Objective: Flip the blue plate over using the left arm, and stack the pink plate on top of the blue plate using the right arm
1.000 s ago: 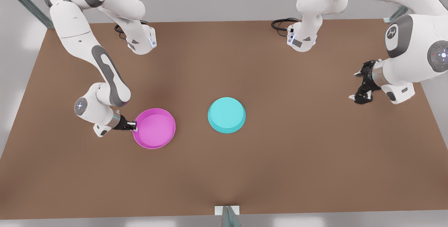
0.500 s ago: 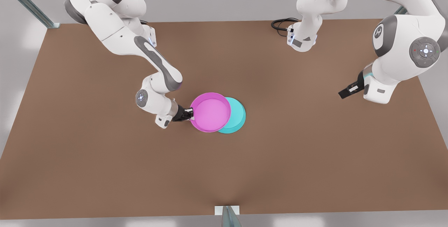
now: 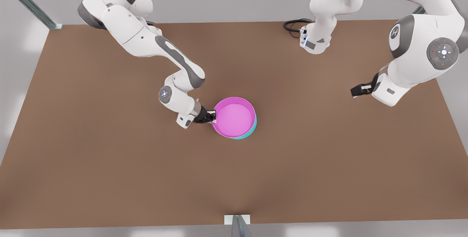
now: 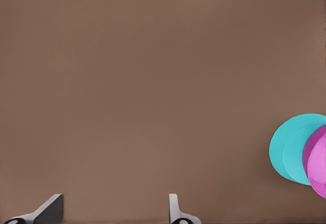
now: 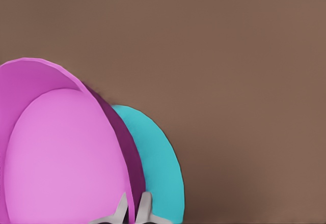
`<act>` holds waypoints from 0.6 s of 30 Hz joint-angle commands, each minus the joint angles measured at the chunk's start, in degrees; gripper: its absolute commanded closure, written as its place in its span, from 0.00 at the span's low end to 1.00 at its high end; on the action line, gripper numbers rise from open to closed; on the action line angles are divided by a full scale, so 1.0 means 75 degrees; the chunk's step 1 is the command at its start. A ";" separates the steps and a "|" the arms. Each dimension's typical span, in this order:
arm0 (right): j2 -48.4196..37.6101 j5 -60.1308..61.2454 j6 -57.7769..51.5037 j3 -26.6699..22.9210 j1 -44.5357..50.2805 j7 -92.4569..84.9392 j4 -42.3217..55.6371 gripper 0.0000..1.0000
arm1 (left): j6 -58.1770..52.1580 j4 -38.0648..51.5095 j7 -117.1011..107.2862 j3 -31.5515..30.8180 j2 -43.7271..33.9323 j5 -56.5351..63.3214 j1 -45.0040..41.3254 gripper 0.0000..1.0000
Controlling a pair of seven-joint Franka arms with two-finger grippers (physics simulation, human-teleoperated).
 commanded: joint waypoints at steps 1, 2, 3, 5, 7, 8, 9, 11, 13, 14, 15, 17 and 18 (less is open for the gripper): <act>-0.0002 -0.0014 0.0091 -0.0005 0.0032 0.1088 0.0000 0.79 | -0.0043 -0.0002 0.1688 -0.0003 -0.0007 -0.0001 0.0004 0.00; 0.0033 -0.0014 0.0091 0.0007 0.0020 0.1076 0.0023 0.77 | -0.0032 -0.0002 0.1699 -0.0014 -0.0007 -0.0001 0.0004 0.00; 0.0080 -0.0002 0.0103 0.0007 0.0032 0.1088 0.0035 0.01 | -0.0032 -0.0002 0.1699 -0.0014 -0.0007 -0.0001 0.0004 0.00; 0.0080 -0.0002 0.0103 0.0007 0.0032 0.1088 0.0035 0.00 | -0.0032 0.0009 0.1699 -0.0014 -0.0007 -0.0001 0.0004 0.00; 0.0068 -0.0014 0.0103 0.0007 0.0008 0.1065 0.0047 0.00 | -0.0043 -0.0002 0.1699 -0.0003 -0.0019 -0.0001 0.0004 0.00; 0.0021 -0.0025 0.0091 0.0007 -0.0050 0.1041 0.0070 0.00 | -0.0055 0.0009 0.1699 -0.0003 -0.0019 -0.0001 0.0004 0.00; -0.0038 -0.0025 0.0080 -0.0005 -0.0109 0.1053 0.0140 0.00 | -0.0055 0.0009 0.1688 -0.0003 -0.0031 -0.0001 0.0004 0.00; -0.0401 -0.0037 0.0045 -0.0005 -0.0378 0.1064 0.0152 0.00 | -0.0055 0.0009 0.1688 -0.0003 -0.0019 -0.0001 0.0004 0.00; -0.0963 -0.0060 -0.0563 -0.0005 -0.1174 0.1029 0.0070 0.00 | -0.0055 0.0009 0.1688 -0.0003 -0.0019 0.0011 0.0004 0.00; -0.1385 -0.0224 -0.1676 -0.0075 -0.1784 0.0924 0.0152 0.00 | -0.0055 0.0009 0.1688 -0.0003 -0.0019 0.0011 0.0004 0.00; -0.1760 -0.1241 -0.3128 -0.0169 -0.2463 0.0655 0.0409 0.00 | -0.0102 -0.0002 0.1699 -0.0003 -0.0019 -0.0001 0.0004 0.00; -0.1854 -0.3071 -0.7230 -0.0169 -0.3986 -0.0130 0.2225 0.00 | -0.0090 -0.0002 0.1699 -0.0003 -0.0007 -0.0001 0.0004 0.00; -0.1912 -0.3587 -0.8309 -0.0157 -0.4596 -0.0774 0.2823 0.00 | -0.0090 -0.0002 0.1699 -0.0003 -0.0007 0.0011 0.0004 0.00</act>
